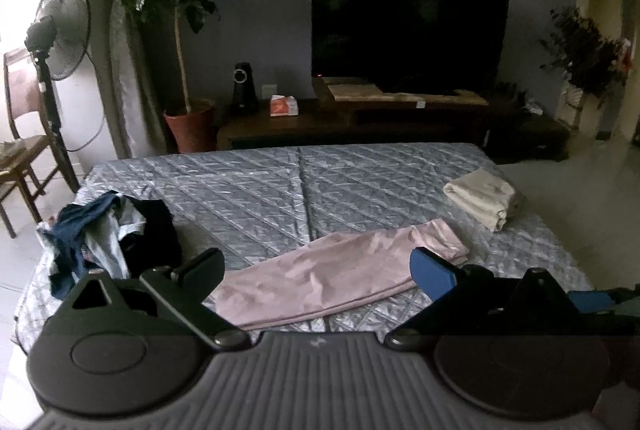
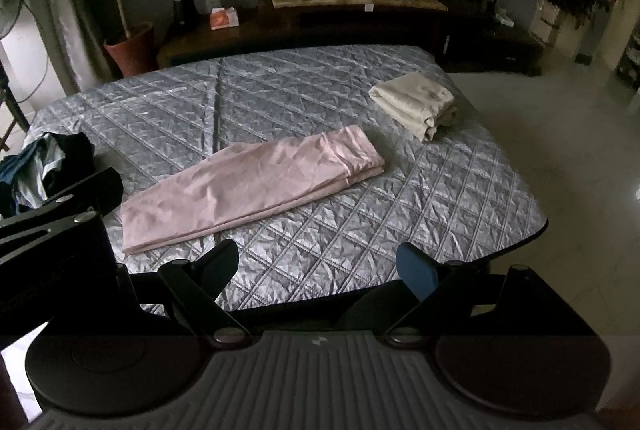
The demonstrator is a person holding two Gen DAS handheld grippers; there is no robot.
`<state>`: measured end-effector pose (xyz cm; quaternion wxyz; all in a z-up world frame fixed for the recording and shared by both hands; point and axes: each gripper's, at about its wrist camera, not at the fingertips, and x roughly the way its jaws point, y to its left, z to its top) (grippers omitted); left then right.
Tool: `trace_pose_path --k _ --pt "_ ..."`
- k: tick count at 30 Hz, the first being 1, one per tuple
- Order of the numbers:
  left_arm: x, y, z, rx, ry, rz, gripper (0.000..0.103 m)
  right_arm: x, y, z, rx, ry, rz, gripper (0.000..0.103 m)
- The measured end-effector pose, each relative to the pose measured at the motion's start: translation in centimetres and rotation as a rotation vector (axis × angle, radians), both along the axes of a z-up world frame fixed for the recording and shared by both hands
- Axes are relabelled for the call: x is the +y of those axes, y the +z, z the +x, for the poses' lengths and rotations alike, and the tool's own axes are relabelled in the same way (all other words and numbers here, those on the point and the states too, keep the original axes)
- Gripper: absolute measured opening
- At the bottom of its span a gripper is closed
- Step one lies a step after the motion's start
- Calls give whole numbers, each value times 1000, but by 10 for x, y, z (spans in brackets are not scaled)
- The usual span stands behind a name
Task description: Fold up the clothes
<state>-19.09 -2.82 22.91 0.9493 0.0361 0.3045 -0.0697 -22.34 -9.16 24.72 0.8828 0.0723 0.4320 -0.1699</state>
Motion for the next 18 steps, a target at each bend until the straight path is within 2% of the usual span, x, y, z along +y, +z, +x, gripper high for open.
trace_pose_path --k 8,14,18 --pt "-1 6 -3 9 48 43 99 -1 2 -1 -13 9 -6 90" --pt "7 4 3 93 60 -10 99 -1 2 -3 -13 11 -10 90" --pt "9 4 1 101 69 -8 99 0 3 -3 -12 18 -15 90"
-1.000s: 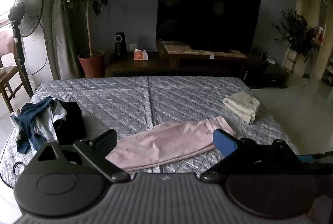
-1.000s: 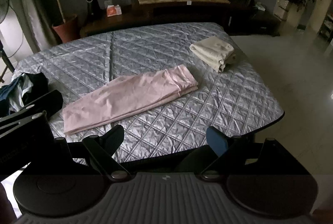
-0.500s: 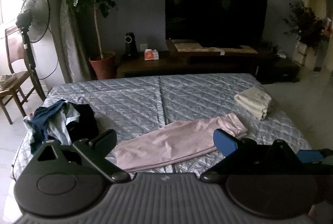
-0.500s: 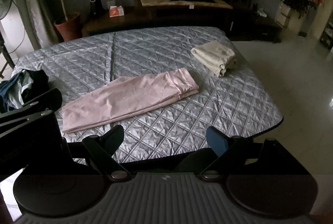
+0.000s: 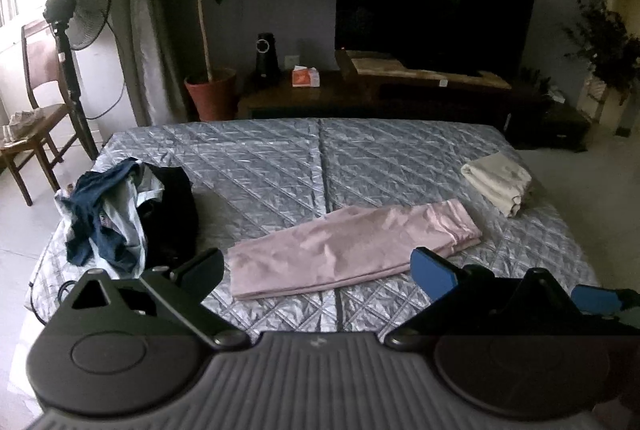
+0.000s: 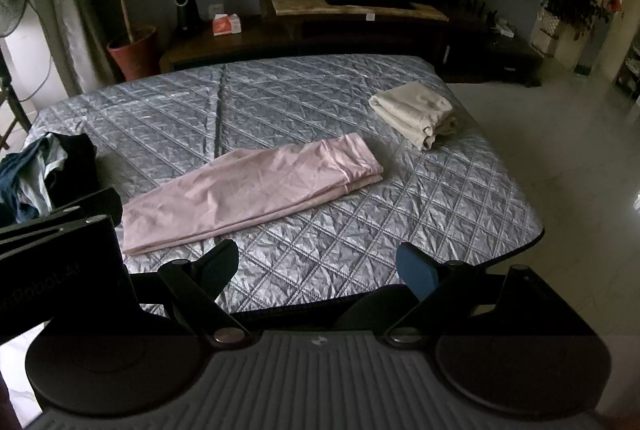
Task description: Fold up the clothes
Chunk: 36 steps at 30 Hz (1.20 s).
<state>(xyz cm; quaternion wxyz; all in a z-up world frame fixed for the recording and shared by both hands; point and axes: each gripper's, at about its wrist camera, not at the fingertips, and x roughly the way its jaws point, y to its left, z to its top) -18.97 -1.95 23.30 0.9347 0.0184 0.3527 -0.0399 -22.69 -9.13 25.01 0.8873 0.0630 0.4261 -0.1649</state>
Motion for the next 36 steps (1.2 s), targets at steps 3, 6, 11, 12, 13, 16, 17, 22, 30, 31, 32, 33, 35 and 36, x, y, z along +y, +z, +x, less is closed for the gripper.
trace_pose_path --k 3,6,11,12,13,16,17,22,30,31,32,33,35,36 --pt "2 -1 1 18 -5 -24 99 4 1 0 -3 8 -6 90" --pt "4 -3 2 27 -4 -34 99 7 2 -1 -4 17 -15 90" --pt "5 -4 1 29 -5 -39 99 10 2 -1 -3 25 -18 90" --pt "6 -4 2 30 -5 -40 99 11 2 -1 -3 26 -18 90" --pt "6 -5 2 31 -6 -40 99 11 1 -1 -3 28 -19 90" --pt "7 -6 2 30 -10 -51 99 13 0 0 -2 30 -13 90" --pt "8 -6 2 27 -13 -58 99 13 0 0 -3 32 -9 90" --pt "19 -12 6 -36 22 -112 102 1 0 1 -79 44 22 88" --pt "27 -48 36 -54 42 -63 100 -85 -51 16 -427 156 277 102" --pt "27 -52 39 -66 38 -64 100 -99 -62 23 -429 123 312 102" --pt "26 -56 42 -79 32 -56 100 -112 -72 30 -429 105 345 102" --pt "25 -59 46 -92 26 -49 100 -126 -83 37 -428 86 378 102" --pt "22 -66 55 -99 8 -31 101 -150 -104 50 -418 38 458 102" --pt "20 -71 61 -96 1 -27 101 -162 -115 57 -413 12 500 101"
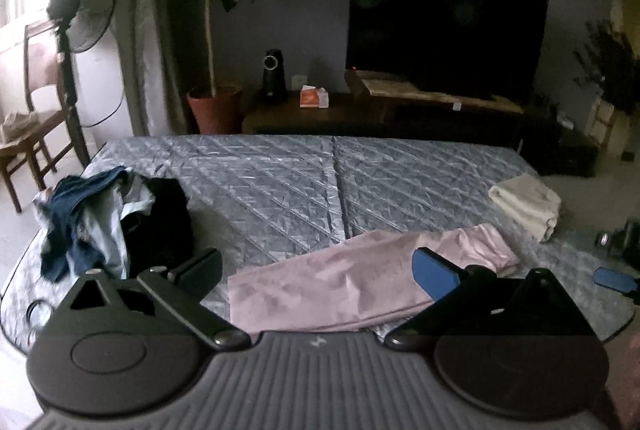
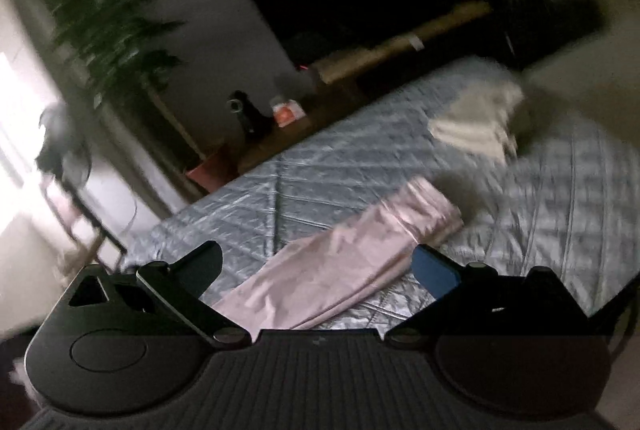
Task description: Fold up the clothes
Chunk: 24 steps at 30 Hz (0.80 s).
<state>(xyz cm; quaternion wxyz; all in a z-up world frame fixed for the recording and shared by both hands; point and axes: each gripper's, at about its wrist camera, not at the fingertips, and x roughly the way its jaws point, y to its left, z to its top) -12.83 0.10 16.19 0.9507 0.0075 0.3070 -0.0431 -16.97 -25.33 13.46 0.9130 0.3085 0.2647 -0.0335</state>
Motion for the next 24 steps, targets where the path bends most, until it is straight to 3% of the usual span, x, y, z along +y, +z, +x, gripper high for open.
trace_pose_path --k 5,9,12,16,20,24 --pt "-7 -27 34 26 -25 8 101 -66 -72 42 60 -137 264 97" --pt "-13 -49 61 46 -46 14 101 -102 -132 76 142 -218 419 70" --pt "-17 -65 80 60 -60 18 100 -121 -169 94 158 -275 555 70" --pt "-16 -84 91 61 -69 17 100 -129 -191 117 186 -283 547 70" --pt "-9 -103 91 78 -66 -10 100 -126 -196 129 155 -263 514 70" --pt "-4 -116 91 86 -59 -35 98 -123 -192 142 128 -216 451 82"
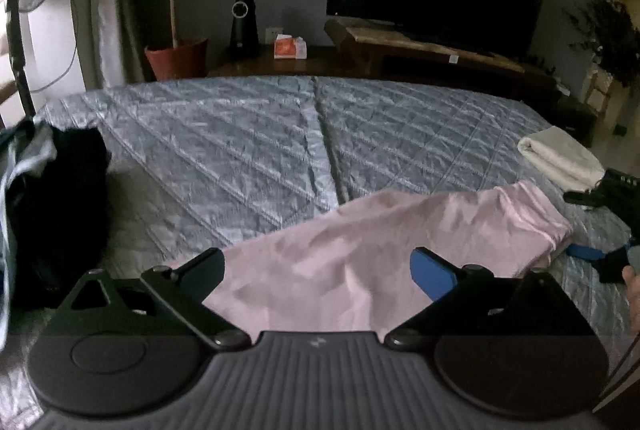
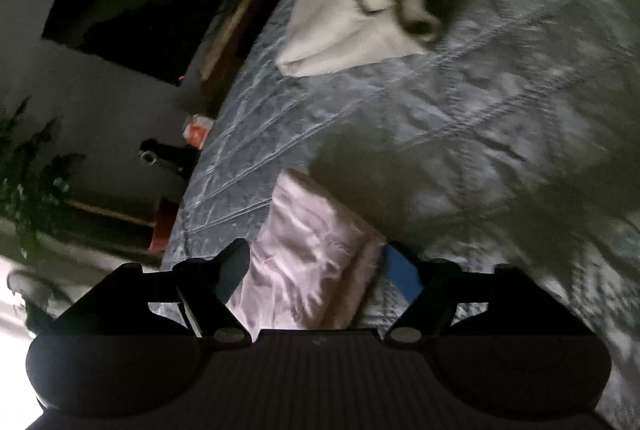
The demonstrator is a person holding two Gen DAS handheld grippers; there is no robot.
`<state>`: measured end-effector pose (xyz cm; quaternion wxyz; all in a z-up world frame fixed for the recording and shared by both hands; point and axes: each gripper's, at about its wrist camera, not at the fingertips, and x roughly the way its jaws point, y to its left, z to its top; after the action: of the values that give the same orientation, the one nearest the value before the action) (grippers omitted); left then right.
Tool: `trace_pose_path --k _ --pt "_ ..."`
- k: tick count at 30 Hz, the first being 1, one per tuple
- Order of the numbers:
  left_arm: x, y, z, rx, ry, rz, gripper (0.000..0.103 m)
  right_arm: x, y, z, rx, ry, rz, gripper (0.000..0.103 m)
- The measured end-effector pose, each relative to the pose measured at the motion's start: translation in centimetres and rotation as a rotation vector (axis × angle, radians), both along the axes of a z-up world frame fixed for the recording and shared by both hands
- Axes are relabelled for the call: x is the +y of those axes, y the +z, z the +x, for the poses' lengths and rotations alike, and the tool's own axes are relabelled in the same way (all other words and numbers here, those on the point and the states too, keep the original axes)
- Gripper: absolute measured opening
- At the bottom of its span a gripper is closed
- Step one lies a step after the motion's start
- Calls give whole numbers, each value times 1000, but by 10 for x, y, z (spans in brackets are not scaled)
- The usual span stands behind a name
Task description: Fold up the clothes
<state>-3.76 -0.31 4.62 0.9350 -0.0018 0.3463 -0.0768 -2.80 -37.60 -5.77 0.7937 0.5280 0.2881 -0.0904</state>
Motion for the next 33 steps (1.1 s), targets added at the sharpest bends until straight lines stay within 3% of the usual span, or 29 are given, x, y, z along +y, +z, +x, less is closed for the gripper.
trace_pose_path --k 2,4,6,8,12,14,15,20,24,26,30,33 --pt "0 -1 0 -14 -6 0 98 1 1 4 -8 14 -25 81" --pt "-1 0 -1 -33 -16 -2 98 1 1 5 4 14 -53 71" --pt "-1 1 -2 -50 -26 -5 98 -2 1 4 29 3 -76 40" --pt "-3 0 -2 -56 -30 0 98 -5 0 4 42 1 -87 31" --pt "-5 0 1 -84 -33 28 98 -5 8 6 62 22 -133 35" --pt "-8 -1 4 -98 -38 44 98 5 20 12 71 58 -294 36" --pt "-10 -4 6 -91 -40 56 98 7 19 17 102 76 -319 36" --pt "-21 -28 17 59 -68 161 94 0 8 19 43 68 -200 40" --pt "-21 -33 18 100 -61 166 98 -6 0 20 -33 34 -111 40" --pt "-21 -36 18 121 -57 169 96 -13 -11 23 -98 -8 -15 40" --pt "-21 -42 19 163 -50 174 93 -13 -15 32 -32 0 -53 39" --pt "-21 -46 19 194 -44 178 97 -8 -12 41 -39 37 -76 50"
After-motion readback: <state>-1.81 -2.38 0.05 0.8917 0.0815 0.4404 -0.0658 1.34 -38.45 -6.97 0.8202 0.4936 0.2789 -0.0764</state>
